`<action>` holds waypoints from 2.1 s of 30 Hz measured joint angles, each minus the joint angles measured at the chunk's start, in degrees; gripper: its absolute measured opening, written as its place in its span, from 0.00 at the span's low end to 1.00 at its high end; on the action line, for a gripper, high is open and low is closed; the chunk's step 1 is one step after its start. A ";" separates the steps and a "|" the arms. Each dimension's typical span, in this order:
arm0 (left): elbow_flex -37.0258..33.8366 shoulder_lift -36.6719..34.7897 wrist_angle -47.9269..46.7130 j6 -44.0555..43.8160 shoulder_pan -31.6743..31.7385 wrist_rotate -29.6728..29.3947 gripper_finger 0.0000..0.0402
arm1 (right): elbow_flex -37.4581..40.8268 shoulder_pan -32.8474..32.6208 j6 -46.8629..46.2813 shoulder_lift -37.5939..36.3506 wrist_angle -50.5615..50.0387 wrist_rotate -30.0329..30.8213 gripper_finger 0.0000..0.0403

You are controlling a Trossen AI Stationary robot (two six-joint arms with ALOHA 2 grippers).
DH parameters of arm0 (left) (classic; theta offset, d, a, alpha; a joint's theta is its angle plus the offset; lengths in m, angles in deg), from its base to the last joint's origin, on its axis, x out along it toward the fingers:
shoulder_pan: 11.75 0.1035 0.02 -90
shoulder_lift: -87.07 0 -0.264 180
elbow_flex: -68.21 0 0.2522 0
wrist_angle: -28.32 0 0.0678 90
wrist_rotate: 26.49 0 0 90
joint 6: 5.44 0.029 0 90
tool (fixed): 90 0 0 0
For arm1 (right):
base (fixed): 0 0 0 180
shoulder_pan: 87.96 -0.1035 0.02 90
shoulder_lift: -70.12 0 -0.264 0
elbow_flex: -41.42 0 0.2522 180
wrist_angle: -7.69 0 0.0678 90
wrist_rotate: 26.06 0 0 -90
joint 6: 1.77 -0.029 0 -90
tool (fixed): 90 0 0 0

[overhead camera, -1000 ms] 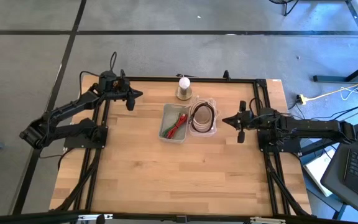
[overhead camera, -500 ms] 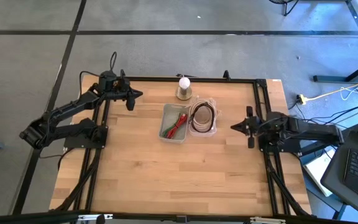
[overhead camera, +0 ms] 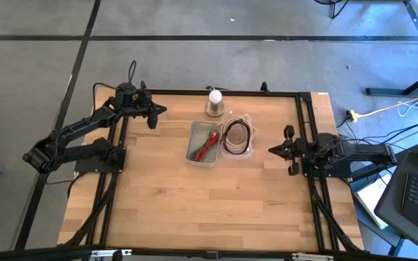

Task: Pick and place USB-C Cables
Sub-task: Return to Home Position

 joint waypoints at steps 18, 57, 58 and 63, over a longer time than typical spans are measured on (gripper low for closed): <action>0.00 -0.02 0.04 0.00 -0.02 0.00 0.02 | 2.89 -3.12 0.00 0.49 7.87 -0.53 0.05; -15.64 -19.38 39.72 -1.60 -45.43 -24.60 0.01 | 2.89 -3.12 0.04 0.49 7.88 -0.42 0.05; -17.08 -20.34 40.82 -1.53 -46.36 -25.43 0.01 | 2.89 -3.12 0.04 0.49 7.86 -0.42 0.05; -20.92 -25.17 41.79 -2.97 -48.03 -26.74 0.01 | 2.89 -3.12 0.04 0.49 7.88 -0.42 0.05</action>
